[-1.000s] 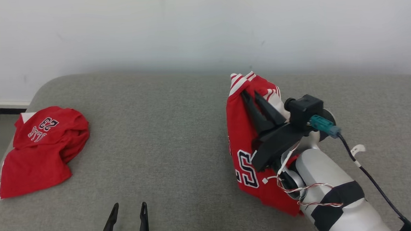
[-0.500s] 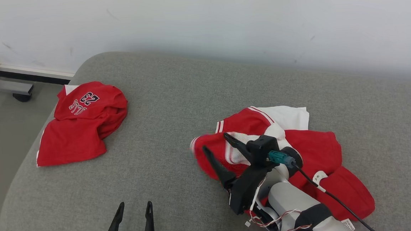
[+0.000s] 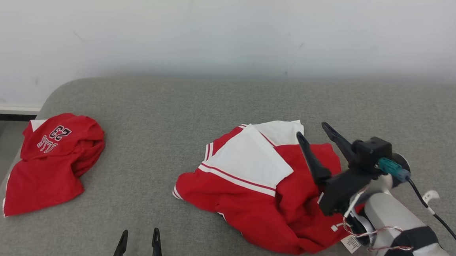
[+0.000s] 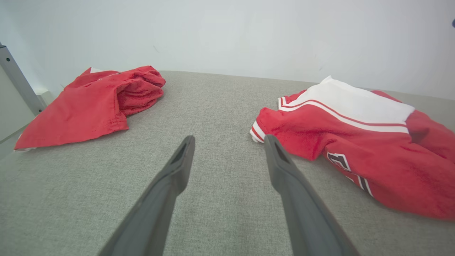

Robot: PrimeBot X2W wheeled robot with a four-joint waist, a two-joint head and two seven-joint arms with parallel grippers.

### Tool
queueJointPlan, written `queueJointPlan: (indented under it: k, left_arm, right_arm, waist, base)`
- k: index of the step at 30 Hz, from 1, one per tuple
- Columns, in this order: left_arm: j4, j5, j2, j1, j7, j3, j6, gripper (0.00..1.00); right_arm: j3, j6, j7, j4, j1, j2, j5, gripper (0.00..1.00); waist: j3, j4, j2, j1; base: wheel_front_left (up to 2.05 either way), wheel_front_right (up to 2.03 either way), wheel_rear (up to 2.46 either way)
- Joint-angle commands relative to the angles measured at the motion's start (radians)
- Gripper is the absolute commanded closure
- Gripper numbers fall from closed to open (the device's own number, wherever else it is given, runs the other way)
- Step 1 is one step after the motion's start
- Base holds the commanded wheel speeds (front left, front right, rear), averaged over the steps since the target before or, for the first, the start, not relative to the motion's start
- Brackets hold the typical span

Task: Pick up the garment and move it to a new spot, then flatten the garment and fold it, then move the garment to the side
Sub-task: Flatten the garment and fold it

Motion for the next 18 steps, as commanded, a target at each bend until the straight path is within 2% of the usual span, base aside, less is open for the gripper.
queueJointPlan:
  k: [1, 4, 10, 18]
  left_arm:
    - [-0.006, 0.01, 0.004, 0.013, -0.003, 0.005, 0.003, 0.0]
    - [-0.014, 0.018, 0.009, 0.023, -0.003, 0.014, 0.006, 0.0]
    - [-0.037, 0.03, 0.025, 0.034, -0.003, 0.032, 0.012, 0.0]
    - [-0.056, 0.044, 0.035, 0.036, -0.003, 0.039, 0.002, 0.0]
  right_arm:
    - [-0.009, -0.003, 0.0, -0.012, 0.029, -0.002, -0.009, 0.0]
    - [-0.061, -0.003, 0.0, -0.037, 0.107, -0.048, -0.023, 0.0]
    - [-0.128, -0.003, 0.035, -0.095, 0.257, -0.087, 0.006, 0.0]
    - [-0.191, -0.003, 0.088, -0.084, 0.354, -0.075, 0.033, 0.0]
  waist:
    - [-0.019, -0.036, 0.0, -0.0001]
    - [-0.029, -0.054, 0.0, -0.0001]
    - [-0.038, -0.067, 0.0, -0.0001]
    - [-0.033, -0.058, 0.0, -0.0001]
  base:
    - [0.0, 0.0, 0.0]
    - [0.0, 0.0, 0.0]
    - [0.0, 0.0, 0.0]
    - [0.0, 0.0, 0.0]
